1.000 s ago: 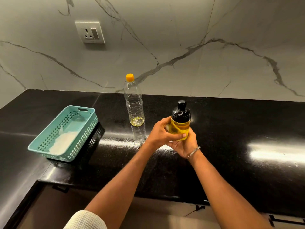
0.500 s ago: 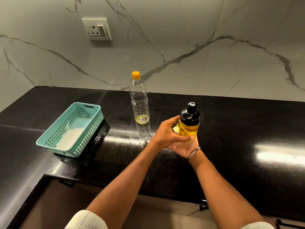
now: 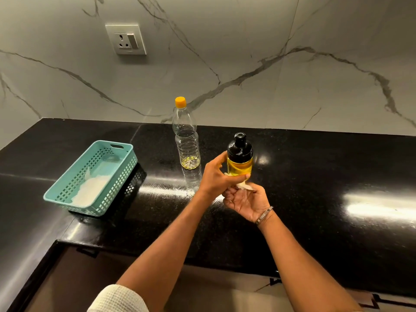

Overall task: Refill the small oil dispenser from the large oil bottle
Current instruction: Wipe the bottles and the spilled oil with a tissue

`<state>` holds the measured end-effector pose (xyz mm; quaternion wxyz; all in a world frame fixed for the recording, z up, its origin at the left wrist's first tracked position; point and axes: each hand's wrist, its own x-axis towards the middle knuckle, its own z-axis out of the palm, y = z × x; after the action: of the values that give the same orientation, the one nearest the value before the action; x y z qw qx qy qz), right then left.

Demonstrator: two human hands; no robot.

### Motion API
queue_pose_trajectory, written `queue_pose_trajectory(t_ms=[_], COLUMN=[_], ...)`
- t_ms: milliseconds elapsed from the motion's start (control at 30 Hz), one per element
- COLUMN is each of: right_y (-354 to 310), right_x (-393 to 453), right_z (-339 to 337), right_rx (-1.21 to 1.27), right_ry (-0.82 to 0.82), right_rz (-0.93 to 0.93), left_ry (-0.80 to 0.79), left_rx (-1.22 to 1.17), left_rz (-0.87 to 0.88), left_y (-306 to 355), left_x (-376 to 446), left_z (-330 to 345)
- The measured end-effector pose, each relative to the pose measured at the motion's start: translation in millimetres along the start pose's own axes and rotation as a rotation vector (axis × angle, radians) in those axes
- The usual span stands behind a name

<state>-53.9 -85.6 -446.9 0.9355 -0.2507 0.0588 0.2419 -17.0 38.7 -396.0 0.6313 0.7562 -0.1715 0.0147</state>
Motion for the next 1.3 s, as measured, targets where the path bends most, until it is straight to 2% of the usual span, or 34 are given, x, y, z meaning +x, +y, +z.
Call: queue_pose_trajectory(t_ms=[133, 500, 700, 867, 1067, 1167, 1233, 1300], right_y=[3.1, 1.2, -7.4, -3.3, 2.1, 1.9, -0.4, -4.7], right_x=[-2.2, 2.6, 8.5, 16.2, 23.0, 8.8, 3.6, 4.5], right_z=[0.2, -4.6, -7.0, 2.4, 6.5, 3.4, -2.7, -6.1], right_rx=[-0.038, 0.030, 0.111, 0.017, -0.089, 0.004, 0.136, 0.217], right_ry=[-0.066, 0.213, 0.278, 0.238, 0.275, 0.202, 0.171, 0.214], right_rz=[-0.012, -0.290, -0.299, -0.394, -0.353, -0.299, -0.326, -0.364], left_ry=[0.046, 0.088, 0.074, 0.031, 0.022, 0.034, 0.048, 0.050], left_rx=[-0.023, 0.002, -0.038, -0.066, -0.061, -0.067, -0.068, -0.051], left_rz=[-0.007, -0.032, -0.054, -0.071, -0.058, -0.065, -0.082, -0.083], left_y=[-2.7, -12.6, -13.9, -9.7, -6.1, -7.0, -6.3, -7.1], left_x=[-0.1, 1.2, -2.3, -4.6, -4.1, -1.0, -0.3, -0.4], left_z=[-1.0, -8.7, -6.9, -2.0, -2.2, -8.4, -11.8, -12.4])
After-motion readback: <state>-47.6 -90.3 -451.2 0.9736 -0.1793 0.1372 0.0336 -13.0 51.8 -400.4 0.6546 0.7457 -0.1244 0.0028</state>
